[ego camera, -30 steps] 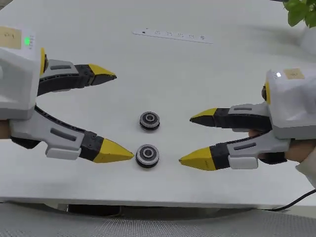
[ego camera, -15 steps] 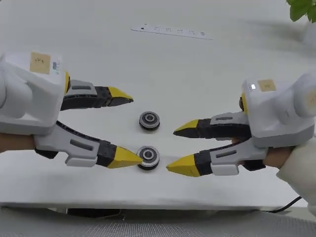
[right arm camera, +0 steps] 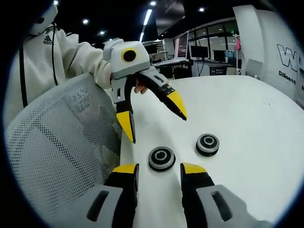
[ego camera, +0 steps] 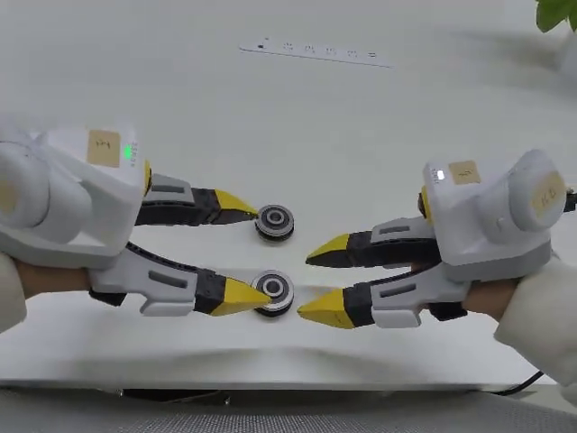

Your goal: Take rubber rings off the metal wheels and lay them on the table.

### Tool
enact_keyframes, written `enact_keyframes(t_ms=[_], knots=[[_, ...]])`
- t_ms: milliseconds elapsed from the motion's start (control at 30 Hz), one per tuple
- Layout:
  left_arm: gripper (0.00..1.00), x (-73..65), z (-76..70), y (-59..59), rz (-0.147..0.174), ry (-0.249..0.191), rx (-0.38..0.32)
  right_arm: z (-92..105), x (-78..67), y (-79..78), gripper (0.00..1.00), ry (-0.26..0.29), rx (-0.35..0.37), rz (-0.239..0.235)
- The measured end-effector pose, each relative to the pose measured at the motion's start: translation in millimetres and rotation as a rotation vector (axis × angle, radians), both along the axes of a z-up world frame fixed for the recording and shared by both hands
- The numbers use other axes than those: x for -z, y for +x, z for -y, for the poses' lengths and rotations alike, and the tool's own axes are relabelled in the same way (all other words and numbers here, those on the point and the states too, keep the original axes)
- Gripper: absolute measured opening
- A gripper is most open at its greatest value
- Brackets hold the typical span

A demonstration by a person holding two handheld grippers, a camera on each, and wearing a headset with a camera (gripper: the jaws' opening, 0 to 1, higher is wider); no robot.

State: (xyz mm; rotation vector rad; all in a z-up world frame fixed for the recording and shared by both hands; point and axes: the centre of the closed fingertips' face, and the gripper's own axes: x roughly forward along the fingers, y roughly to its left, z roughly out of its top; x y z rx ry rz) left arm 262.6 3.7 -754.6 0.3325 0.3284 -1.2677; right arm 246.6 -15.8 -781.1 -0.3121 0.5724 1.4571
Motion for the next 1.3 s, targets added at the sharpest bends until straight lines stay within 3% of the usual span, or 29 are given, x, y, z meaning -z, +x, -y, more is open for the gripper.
enact_keyframes(t_ms=[133, 533, 1300], knots=[[0.44, 4.9, 2.3, -1.2, 0.008, 0.007, 0.011, -0.4, 4.7, 1.0, 0.28, -0.004, -0.005, 0.006], [0.32, 25.3, 7.8, -3.3, -0.031, 0.025, 0.014, -2.8, 19.8, 5.7, 0.23, -0.021, -0.002, 0.003], [0.15, 35.0, 11.6, -9.8, -0.051, 0.029, 0.036, -6.1, 25.6, 5.7, 0.13, -0.019, -0.013, 0.024]])
